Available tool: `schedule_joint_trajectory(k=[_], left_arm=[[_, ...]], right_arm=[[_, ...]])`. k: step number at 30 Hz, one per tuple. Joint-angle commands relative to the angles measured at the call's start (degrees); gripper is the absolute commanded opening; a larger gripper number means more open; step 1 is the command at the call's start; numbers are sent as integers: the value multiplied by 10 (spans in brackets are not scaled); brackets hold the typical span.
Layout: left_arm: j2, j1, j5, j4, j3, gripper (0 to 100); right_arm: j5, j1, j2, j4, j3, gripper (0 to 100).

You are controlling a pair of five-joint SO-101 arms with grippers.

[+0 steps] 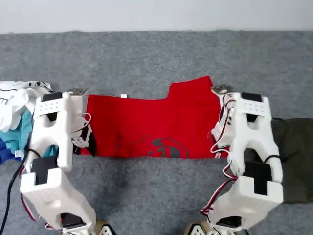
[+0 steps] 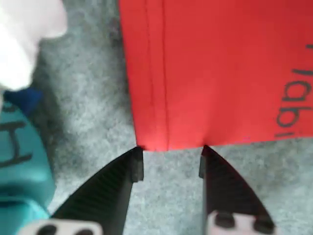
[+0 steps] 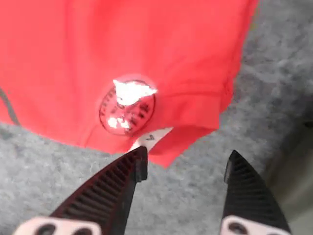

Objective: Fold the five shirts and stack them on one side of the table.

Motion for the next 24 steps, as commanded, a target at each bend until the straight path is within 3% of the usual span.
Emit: schedule_joint_trajectory(k=[1,7,13,16,19,24], left_arm=[[22,-3,4,-9,0,191],[71,-3,4,-24,-1,191],[84,-3,4,-40,-1,191],[86,-3,4,-50,-1,191],[86,-3,4,-62,-1,183],[86,-2,4,-71,-1,66]], right_arm=[[-18,-27,-32,-10,18,263],[-19,-64,-32,-47,59,248],[-16,-54,-32,-52,65,2],[-16,-38,-32,-52,65,37],[-15,-15,-32,-62,65,9],[-15,-1,-32,-63,66,10]])
